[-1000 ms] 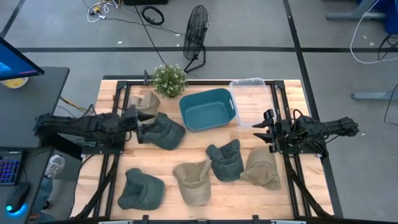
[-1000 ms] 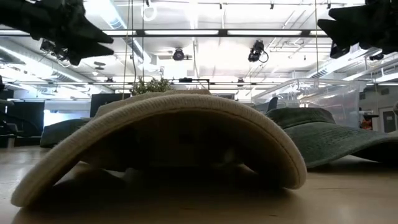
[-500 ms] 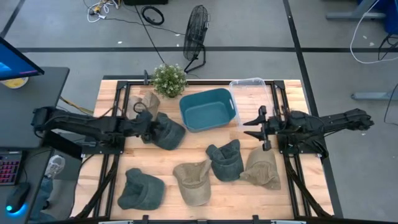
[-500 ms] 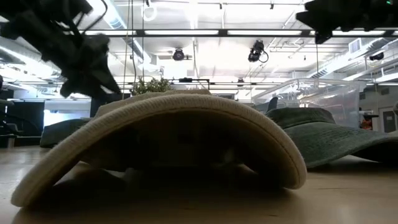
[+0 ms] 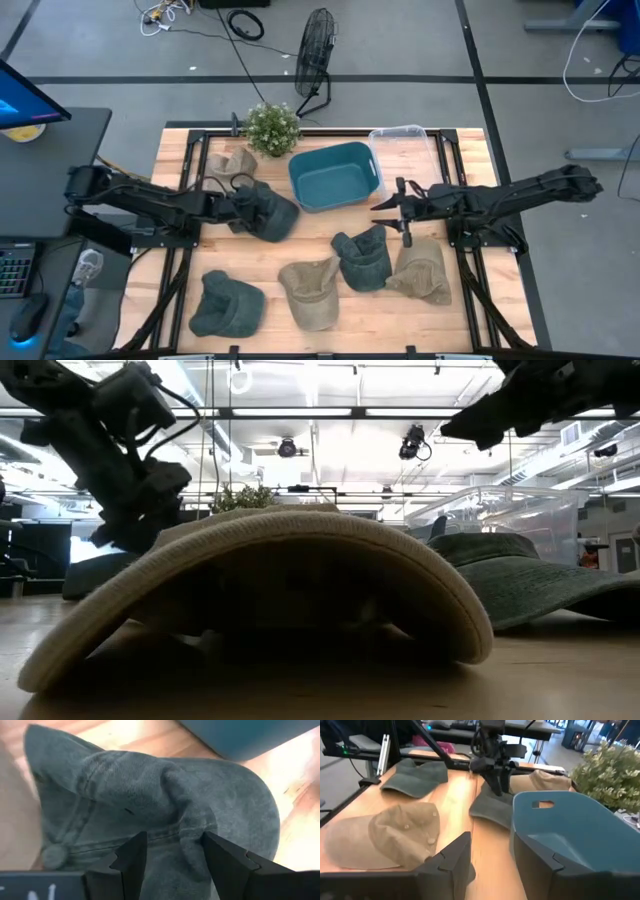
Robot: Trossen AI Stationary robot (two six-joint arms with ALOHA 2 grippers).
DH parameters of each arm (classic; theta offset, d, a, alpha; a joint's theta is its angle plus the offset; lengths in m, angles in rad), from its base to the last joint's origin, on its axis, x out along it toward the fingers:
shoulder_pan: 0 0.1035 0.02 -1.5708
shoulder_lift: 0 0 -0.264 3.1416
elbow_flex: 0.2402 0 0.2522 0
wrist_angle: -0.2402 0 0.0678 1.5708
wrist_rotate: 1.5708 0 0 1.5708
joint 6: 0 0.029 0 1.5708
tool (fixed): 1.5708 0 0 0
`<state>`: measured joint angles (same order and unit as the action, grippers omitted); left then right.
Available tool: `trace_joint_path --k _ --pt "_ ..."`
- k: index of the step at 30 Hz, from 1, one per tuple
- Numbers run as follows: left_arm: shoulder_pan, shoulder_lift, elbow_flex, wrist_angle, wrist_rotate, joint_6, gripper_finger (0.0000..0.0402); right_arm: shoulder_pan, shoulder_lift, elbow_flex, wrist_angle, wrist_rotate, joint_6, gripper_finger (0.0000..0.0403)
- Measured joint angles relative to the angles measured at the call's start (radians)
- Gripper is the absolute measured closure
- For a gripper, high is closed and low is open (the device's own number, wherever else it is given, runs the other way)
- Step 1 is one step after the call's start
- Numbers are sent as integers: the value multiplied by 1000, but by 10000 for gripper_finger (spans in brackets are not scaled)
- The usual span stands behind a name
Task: Pick & Place hat
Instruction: Put the top dark blue cap into the blue bin
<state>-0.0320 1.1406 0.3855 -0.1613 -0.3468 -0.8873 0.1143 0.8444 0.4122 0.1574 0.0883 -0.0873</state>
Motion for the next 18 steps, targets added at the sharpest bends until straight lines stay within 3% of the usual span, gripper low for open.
trace_joint_path --k 5,11,18 --pt "0 51 0 60 45 56 235 0 19 1 3 0 27 250" --pt "-1 52 2 65 79 90 380 0 18 2 32 1 26 250" --pt "-23 -31 39 88 82 99 395 0 19 2 34 1 25 250"
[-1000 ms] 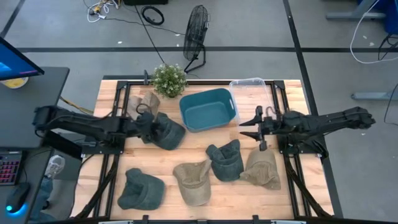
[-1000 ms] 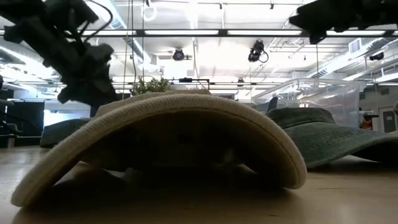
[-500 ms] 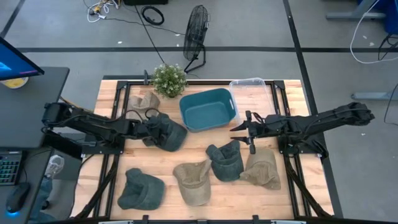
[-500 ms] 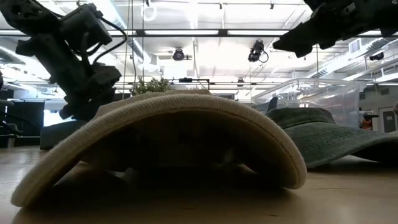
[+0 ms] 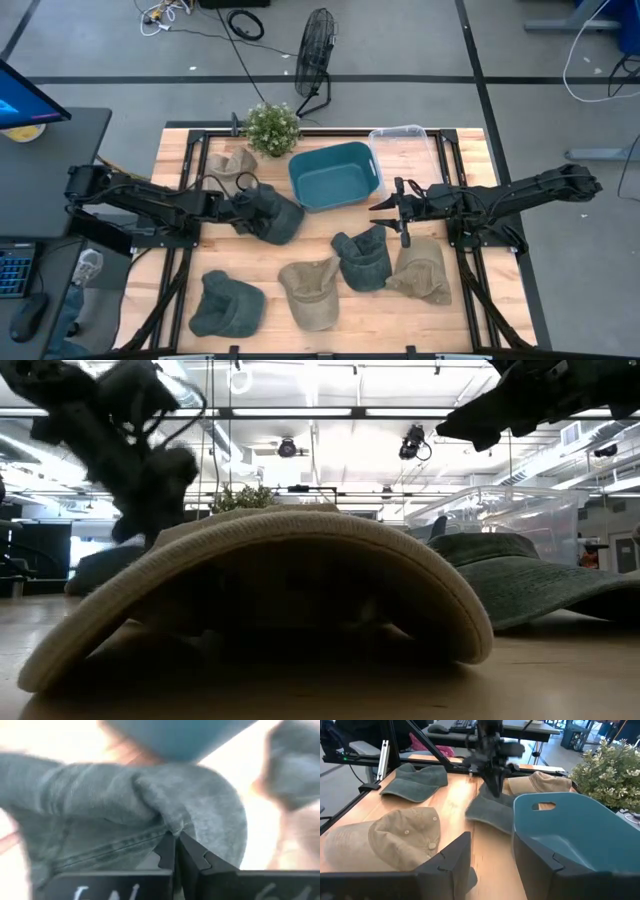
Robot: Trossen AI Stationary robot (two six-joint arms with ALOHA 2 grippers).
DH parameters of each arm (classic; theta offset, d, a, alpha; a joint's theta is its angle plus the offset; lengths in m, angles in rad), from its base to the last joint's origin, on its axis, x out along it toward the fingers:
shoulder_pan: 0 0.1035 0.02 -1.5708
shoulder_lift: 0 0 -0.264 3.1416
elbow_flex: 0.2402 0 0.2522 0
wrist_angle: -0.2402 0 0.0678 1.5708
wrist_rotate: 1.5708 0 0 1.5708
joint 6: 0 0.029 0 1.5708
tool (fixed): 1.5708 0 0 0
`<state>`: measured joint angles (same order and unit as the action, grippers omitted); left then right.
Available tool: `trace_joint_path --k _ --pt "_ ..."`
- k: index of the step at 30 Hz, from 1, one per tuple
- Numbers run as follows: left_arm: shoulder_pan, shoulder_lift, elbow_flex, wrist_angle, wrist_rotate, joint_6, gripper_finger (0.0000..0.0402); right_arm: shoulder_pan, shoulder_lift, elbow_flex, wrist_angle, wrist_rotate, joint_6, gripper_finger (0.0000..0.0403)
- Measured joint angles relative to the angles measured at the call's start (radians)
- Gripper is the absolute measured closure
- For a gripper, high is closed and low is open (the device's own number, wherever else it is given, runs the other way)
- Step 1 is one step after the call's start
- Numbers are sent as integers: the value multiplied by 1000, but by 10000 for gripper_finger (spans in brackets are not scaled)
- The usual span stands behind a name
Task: Pick & Place hat
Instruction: Put the top dark blue cap into the blue bin
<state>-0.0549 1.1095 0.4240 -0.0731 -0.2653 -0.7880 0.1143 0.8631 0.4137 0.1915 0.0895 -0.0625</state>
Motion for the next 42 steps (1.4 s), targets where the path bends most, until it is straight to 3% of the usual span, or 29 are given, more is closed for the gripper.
trace_joint_path --k 9,13,17,23,29,36,42 --pt "-110 -139 228 -149 -40 104 395 0 0 0 16 1 1 250" --pt "-140 -133 349 -186 -127 242 395 0 0 0 24 3 -2 250" --pt "-93 -81 451 -176 -187 394 395 0 0 0 42 8 -6 250" --pt "60 40 519 -164 -187 427 388 0 -1 0 40 8 0 250" --pt "198 204 520 90 -187 394 386 0 -1 0 36 8 -2 250" --pt "250 362 522 433 -168 407 385 0 0 0 27 8 -3 250" --pt "242 471 522 493 -149 306 384 0 0 0 24 8 -3 250"
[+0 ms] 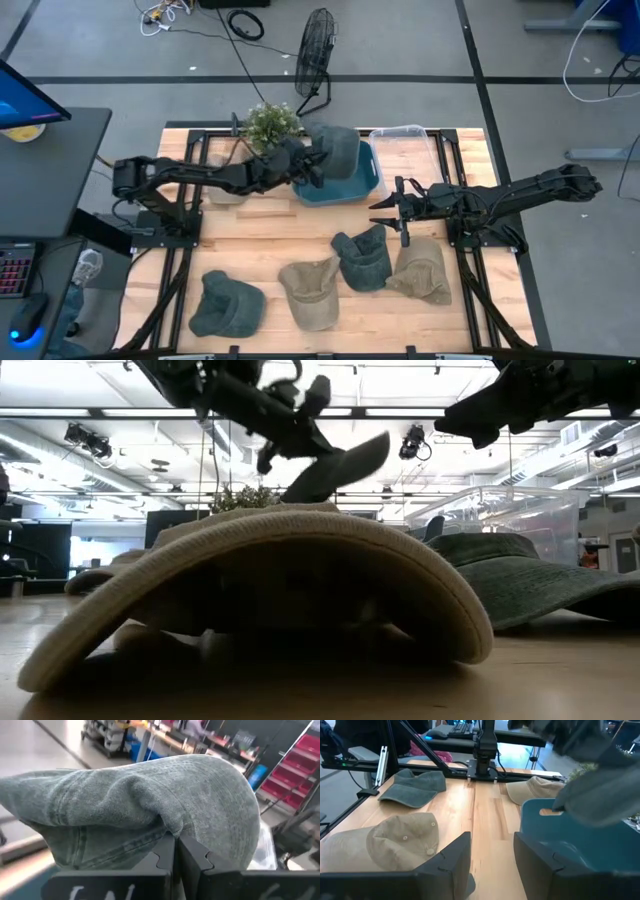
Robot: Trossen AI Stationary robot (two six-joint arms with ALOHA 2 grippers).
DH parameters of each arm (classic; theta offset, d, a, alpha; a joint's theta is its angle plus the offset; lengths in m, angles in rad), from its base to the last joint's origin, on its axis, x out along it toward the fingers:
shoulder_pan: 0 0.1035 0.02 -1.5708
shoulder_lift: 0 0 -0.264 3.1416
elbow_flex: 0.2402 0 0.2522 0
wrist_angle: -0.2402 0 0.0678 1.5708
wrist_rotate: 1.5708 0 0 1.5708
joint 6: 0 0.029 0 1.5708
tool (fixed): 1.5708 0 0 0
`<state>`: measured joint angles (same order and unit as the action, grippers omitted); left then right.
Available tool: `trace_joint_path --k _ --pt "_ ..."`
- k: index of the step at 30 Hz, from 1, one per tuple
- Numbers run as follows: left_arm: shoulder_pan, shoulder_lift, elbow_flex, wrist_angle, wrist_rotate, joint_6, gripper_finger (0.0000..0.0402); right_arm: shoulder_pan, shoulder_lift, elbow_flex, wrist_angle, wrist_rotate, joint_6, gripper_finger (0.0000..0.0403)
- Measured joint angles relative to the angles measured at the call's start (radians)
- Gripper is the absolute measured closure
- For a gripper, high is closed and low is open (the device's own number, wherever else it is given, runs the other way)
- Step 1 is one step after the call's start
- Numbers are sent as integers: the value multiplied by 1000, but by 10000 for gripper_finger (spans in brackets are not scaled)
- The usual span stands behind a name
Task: Pick & Place hat
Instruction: Put the top dark blue cap into the blue bin
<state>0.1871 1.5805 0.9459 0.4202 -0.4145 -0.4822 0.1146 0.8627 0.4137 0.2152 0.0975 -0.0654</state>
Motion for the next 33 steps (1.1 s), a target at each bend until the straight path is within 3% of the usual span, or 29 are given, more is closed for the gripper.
trace_joint_path --k 8,19,27,33 --pt "-16 106 0 58 -3 -108 384 0 0 0 -8 0 -5 250" --pt "-107 121 -1 75 -57 44 392 0 0 0 -19 0 -48 250" --pt "-95 121 0 -106 -77 -195 387 0 0 0 -52 0 -48 250" --pt "-52 121 -1 -164 -125 -220 386 0 0 0 -59 0 -48 250"
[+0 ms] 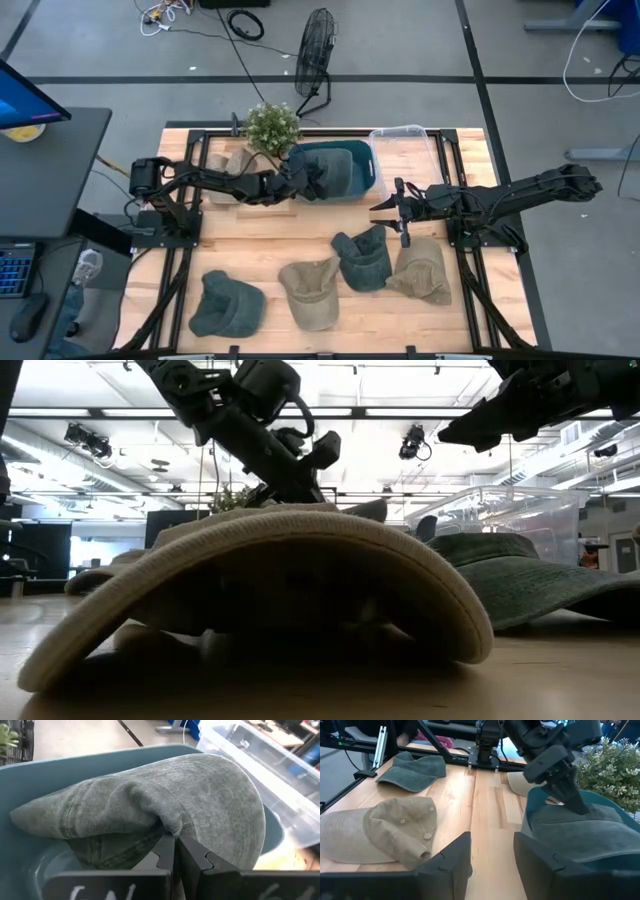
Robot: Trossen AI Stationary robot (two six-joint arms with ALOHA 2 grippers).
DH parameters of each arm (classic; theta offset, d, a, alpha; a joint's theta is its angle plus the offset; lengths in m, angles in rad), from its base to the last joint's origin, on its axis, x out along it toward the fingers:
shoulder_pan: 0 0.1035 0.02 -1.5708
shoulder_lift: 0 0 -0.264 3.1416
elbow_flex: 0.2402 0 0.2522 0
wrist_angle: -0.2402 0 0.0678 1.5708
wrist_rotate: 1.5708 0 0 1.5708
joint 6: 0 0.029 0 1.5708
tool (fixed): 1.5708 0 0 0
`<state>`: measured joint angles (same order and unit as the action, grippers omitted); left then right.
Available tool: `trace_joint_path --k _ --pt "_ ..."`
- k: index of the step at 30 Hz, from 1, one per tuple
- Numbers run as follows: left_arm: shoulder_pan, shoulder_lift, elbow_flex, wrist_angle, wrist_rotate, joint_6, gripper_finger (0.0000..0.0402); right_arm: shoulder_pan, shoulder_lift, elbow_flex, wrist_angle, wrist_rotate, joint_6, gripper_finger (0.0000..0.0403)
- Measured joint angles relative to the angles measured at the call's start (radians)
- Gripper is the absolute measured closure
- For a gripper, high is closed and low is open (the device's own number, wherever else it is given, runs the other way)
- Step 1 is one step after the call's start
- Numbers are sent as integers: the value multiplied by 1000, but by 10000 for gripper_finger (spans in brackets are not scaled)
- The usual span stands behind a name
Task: Pick & Place hat
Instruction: Put the top dark blue cap into the blue bin, then put the right dark blue cap into the blue bin
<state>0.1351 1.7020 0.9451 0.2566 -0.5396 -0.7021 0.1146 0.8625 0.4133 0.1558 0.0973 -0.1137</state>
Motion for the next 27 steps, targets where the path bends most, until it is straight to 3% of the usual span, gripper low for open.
trace_joint_path --k 9,17,24,27 --pt "21 0 0 0 2 -2 377 0 0 0 0 0 19 250" --pt "33 0 0 -9 38 16 315 0 0 0 0 0 24 250" --pt "32 -13 -1 7 41 125 287 0 2 0 1 -74 71 250" --pt "31 -47 -1 35 90 204 287 0 19 -1 19 -84 83 250"
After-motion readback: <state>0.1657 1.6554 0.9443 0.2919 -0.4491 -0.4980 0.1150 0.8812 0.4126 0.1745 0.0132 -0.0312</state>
